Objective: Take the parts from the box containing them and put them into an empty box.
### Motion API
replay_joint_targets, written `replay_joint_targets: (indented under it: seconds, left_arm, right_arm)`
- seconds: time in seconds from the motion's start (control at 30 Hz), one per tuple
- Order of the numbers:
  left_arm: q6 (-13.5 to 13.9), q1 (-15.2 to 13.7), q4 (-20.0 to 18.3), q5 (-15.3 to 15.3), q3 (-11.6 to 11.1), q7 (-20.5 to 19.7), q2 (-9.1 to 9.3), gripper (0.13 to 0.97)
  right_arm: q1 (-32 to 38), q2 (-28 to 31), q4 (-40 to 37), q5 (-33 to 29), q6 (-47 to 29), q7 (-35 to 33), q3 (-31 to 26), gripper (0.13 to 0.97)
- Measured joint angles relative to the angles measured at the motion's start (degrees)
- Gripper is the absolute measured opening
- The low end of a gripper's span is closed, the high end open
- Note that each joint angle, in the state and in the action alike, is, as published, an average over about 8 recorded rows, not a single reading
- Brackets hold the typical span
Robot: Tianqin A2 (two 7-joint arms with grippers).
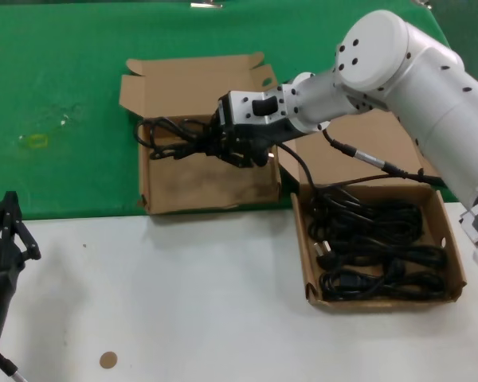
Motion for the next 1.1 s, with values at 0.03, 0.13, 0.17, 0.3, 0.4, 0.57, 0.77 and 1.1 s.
replay_joint_targets:
  seconds: [0.03,0.13,0.17,0.3,0.4,0.57,0.77,1.1]
  left_arm:
    - [0.0,0.0,0.0,0.0,0.0,0.0,0.0,0.144]
    - [0.0,0.0,0.0,0.0,0.0,0.0,0.0,0.144]
    - [0.0,0.0,0.0,0.0,0.0,0.0,0.0,0.144]
    - [0.0,0.0,0.0,0.0,0.0,0.0,0.0,0.144]
    - [0.0,0.0,0.0,0.0,0.0,0.0,0.0,0.144]
    - [0.0,0.0,0.0,0.0,0.0,0.0,0.0,0.144]
    - [0.0,0.0,0.0,0.0,0.0,0.0,0.0,0.144]
    - [0.0,0.0,0.0,0.0,0.0,0.0,0.0,0.144]
  right_arm:
    - [0.09,-0.05,-0.27,-0.05,0.19,-0.12,-0.01,0.201]
    - [0.28,-0.18,-0.91,-0.18,0.72,-0.41,-0.02,0.207]
    - [0.32,-0.21,-1.07,-0.22,0.88,-0.49,-0.02,0.209]
    - [0.36,-0.35,-1.38,-0.34,1.36,-0.7,-0.04,0.218]
    - [0.34,-0.48,-1.47,-0.43,1.62,-0.77,-0.08,0.239]
    - [0.36,-0.65,-1.51,-0.59,1.91,-0.79,-0.16,0.293]
    - [0.07,-0.17,-0.02,-0.83,1.76,0.22,-0.22,0.382]
    - [-0.87,0.62,2.24,-0.81,1.73,1.55,0.0,0.515]
